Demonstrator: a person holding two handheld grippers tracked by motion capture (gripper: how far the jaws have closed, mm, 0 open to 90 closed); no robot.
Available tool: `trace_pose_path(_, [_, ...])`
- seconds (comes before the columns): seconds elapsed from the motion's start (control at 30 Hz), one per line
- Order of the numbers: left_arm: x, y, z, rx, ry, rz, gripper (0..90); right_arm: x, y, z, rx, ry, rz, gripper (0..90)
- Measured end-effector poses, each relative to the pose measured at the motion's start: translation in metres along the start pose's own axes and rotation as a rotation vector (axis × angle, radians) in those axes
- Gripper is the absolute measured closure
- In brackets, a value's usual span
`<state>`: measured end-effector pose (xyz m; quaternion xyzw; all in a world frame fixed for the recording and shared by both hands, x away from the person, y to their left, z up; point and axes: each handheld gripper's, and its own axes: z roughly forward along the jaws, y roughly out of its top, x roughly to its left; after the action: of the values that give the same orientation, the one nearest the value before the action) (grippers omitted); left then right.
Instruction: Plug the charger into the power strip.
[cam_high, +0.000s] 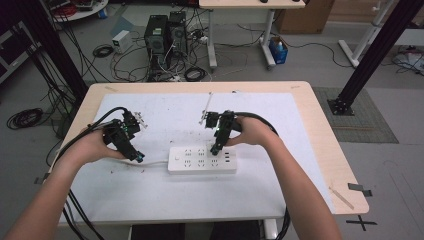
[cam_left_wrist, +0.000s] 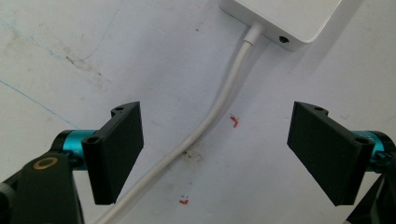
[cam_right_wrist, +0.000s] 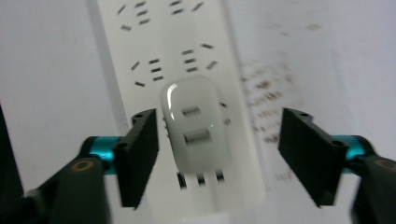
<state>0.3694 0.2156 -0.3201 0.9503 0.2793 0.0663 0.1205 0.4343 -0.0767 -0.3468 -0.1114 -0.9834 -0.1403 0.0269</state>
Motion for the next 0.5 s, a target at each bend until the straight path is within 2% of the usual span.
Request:
trace_pose_path(0.03, [0.003, 0.002, -0.002, -0.008, 0.008, -0.003, 18.5, -0.004, -0.011, -0.022, -0.055, -0.038, 0.107, 24.7])
trace_pose_path(0.07, [0.004, 0.003, -0.004, -0.016, 0.014, -0.009, 18.5, -0.006, -0.018, -0.032, -0.079, -0.064, 0.157, 24.2])
trace_pose_path(0.1, [0.004, 0.003, -0.004, -0.016, 0.014, -0.009, 18.5, -0.006, -0.018, -0.032, -0.079, -0.064, 0.157, 24.2])
trace_pose_path(0.13, [0.006, 0.005, -0.005, -0.019, 0.021, -0.009, 18.5, -0.007, -0.027, -0.043, -0.095, -0.087, 0.227, 22.4])
trace_pose_path(0.17, [0.006, 0.005, -0.005, -0.019, 0.021, -0.009, 18.5, -0.007, -0.027, -0.043, -0.095, -0.087, 0.227, 22.4])
trace_pose_path(0.2, [0.011, 0.007, -0.007, -0.034, 0.013, -0.035, 18.5, -0.009, -0.052, -0.065, -0.095, -0.183, 0.413, 22.4])
trace_pose_path(0.23, [0.013, 0.007, -0.006, -0.036, 0.016, -0.050, 18.5, -0.009, -0.061, -0.072, -0.087, -0.239, 0.484, 22.4])
trace_pose_path(0.27, [0.015, 0.007, -0.006, -0.038, 0.016, -0.058, 18.5, -0.009, -0.070, -0.078, -0.088, -0.273, 0.556, 22.4])
trace_pose_path(0.3, [0.018, 0.008, -0.005, -0.044, 0.013, -0.075, 18.5, -0.009, -0.080, -0.083, -0.103, -0.293, 0.608, 22.4])
trace_pose_path(0.33, [0.021, 0.008, -0.005, -0.038, 0.014, -0.078, 18.5, -0.010, -0.090, -0.087, -0.119, -0.308, 0.647, 22.4])
trace_pose_path(0.37, [0.021, 0.008, -0.005, -0.038, 0.014, -0.078, 18.5, -0.010, -0.090, -0.087, -0.119, -0.308, 0.647, 22.4])
trace_pose_path(0.4, [0.025, 0.009, -0.004, -0.042, 0.020, -0.101, 18.5, -0.011, -0.107, -0.094, -0.123, -0.319, 0.715, 22.4])
trace_pose_path(0.5, [0.030, 0.011, -0.005, -0.056, 0.026, -0.132, 18.5, -0.012, -0.122, -0.096, -0.106, -0.324, 0.748, 22.3])
